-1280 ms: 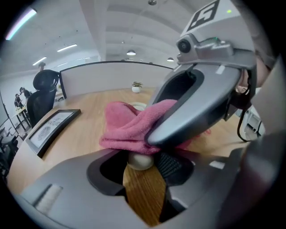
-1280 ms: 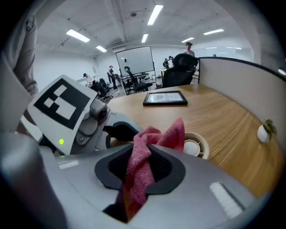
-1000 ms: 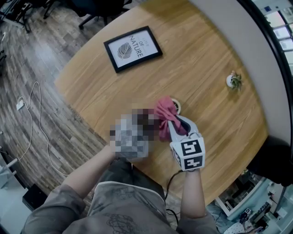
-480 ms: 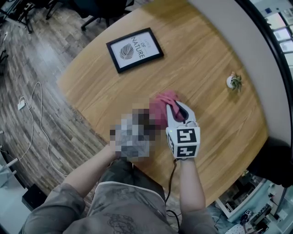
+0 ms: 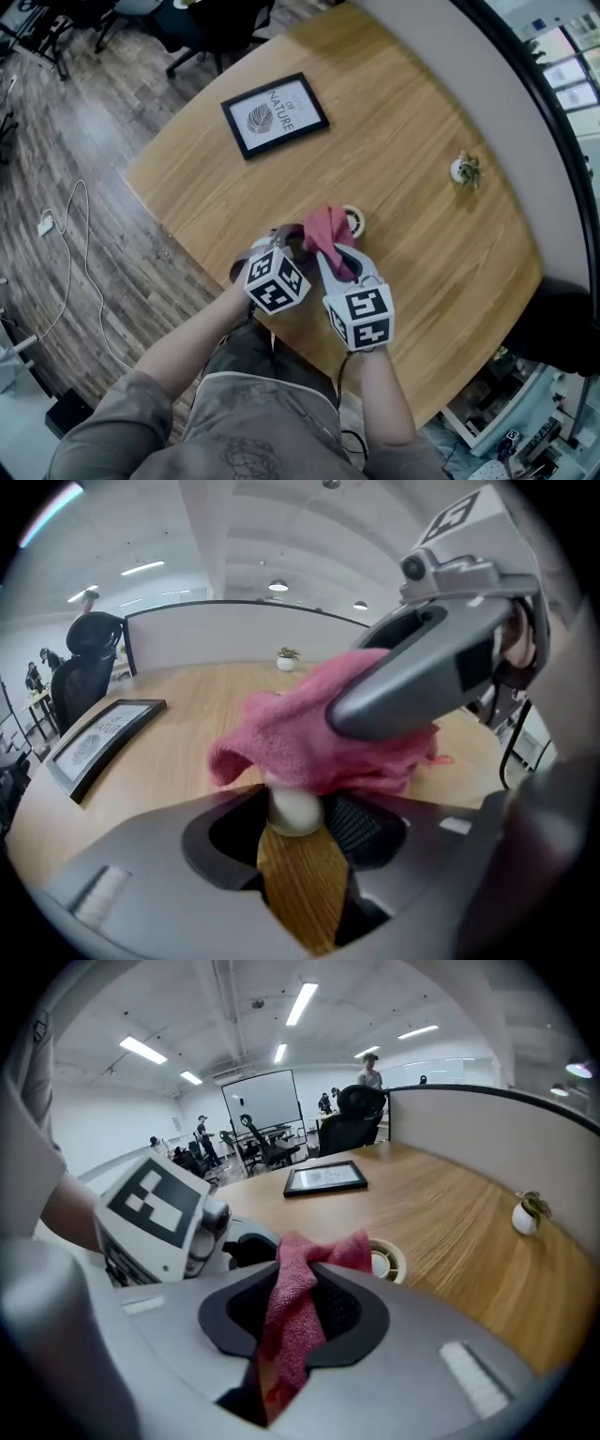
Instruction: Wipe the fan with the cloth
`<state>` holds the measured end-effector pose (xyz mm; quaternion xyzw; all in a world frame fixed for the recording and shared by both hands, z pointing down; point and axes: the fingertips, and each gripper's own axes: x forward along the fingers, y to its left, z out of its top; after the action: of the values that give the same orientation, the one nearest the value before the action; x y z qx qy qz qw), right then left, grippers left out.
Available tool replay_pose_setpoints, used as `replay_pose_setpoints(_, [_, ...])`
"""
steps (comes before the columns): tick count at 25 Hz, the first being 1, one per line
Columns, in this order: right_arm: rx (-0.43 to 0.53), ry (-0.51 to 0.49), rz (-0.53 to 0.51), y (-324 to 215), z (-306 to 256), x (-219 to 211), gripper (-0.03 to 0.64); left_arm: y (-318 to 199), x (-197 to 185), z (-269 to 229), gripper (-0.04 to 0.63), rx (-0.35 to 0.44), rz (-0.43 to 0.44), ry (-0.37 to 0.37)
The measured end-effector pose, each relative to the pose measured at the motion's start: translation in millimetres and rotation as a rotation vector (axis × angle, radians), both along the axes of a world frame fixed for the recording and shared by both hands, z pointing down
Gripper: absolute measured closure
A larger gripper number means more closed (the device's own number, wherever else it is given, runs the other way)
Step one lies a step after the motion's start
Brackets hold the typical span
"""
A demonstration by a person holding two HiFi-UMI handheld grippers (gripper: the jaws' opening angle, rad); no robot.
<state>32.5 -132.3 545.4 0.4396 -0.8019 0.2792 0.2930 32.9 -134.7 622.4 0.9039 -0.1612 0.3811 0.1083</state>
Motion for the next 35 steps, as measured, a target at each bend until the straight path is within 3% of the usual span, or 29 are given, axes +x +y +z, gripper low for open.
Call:
replay_pose_setpoints(2, [0.025, -0.031, 0.039, 3, -21, 4, 0.541, 0, -4, 1, 0.398, -0.029, -0.017, -0.011])
replay_pose_setpoints(6, [0.104, -0.058, 0.088, 3, -72, 13, 0.541, -1, -23, -7, 0.251, -0.067, -0.072, -0.044])
replay_pose_setpoints(10, [0.211, -0.058, 0.136, 0, -125, 24, 0.541, -2, -40, -31, 0.247, -0.037, -0.079, -0.054])
replay_pose_setpoints(17, [0.384, -0.110, 0.215, 2, -215, 34, 0.541, -11, -59, -111, 0.287, 0.048, -0.128, 0.019])
replay_pose_setpoints(21, [0.500, -0.144, 0.236, 7, -268, 34, 0.541, -23, -66, -170, 0.333, 0.121, -0.156, 0.093])
replay_pose_setpoints(25, [0.606, -0.153, 0.269, 17, -315, 41, 0.541, -33, -65, -242, 0.336, 0.207, -0.160, 0.192])
replay_pose_setpoints(29, [0.698, -0.129, 0.289, 28, -354, 44, 0.541, -39, -76, -302, 0.385, 0.296, -0.179, 0.267])
replay_pose_setpoints(35, [0.777, -0.135, 0.315, 44, -383, 52, 0.541, -29, -82, -365, 0.416, 0.411, -0.129, 0.333])
